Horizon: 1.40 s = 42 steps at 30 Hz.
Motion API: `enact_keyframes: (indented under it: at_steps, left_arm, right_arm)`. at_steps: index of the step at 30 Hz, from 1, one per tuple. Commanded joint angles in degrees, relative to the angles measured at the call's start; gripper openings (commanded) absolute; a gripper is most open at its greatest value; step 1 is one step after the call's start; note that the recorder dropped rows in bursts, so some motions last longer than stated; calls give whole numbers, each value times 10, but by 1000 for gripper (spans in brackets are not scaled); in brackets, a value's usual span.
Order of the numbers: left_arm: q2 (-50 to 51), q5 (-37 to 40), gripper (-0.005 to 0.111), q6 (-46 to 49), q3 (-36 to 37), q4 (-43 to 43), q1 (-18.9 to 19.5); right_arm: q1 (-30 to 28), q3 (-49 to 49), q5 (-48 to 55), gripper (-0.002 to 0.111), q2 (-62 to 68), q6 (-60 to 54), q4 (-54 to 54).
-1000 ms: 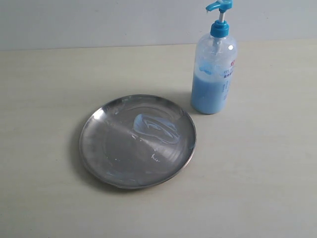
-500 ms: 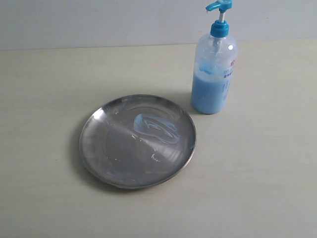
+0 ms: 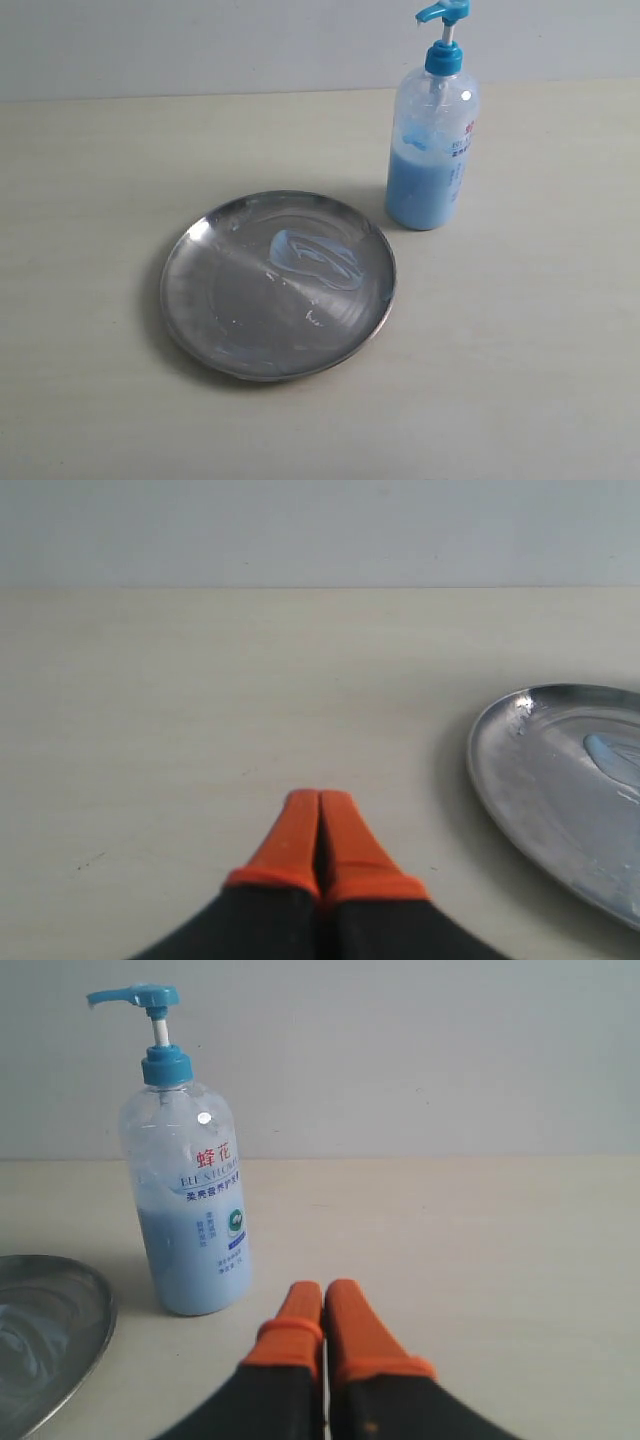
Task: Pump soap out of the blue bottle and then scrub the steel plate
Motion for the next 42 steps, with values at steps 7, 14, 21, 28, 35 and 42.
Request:
enact_keyframes:
  at_steps: [7, 14, 21, 28, 35, 42]
  left_arm:
    - [-4, -3, 0, 3, 0, -1, 2]
    - [-4, -3, 0, 3, 0, -1, 2]
    - [-4, -3, 0, 3, 0, -1, 2]
    - [-4, -3, 0, 3, 0, -1, 2]
    - [-4, -3, 0, 3, 0, -1, 2]
    - [-4, -3, 0, 3, 0, -1, 2]
  right_arm:
    - [-3, 2, 21, 4, -4, 3, -7]
    - [-3, 2, 20, 4, -4, 3, -5]
    - [-3, 2, 20, 4, -4, 3, -5]
    - [-3, 2, 20, 4, -4, 3, -5]
    - [-3, 2, 20, 4, -4, 3, -5]
    - [-3, 2, 20, 4, -4, 3, -5]
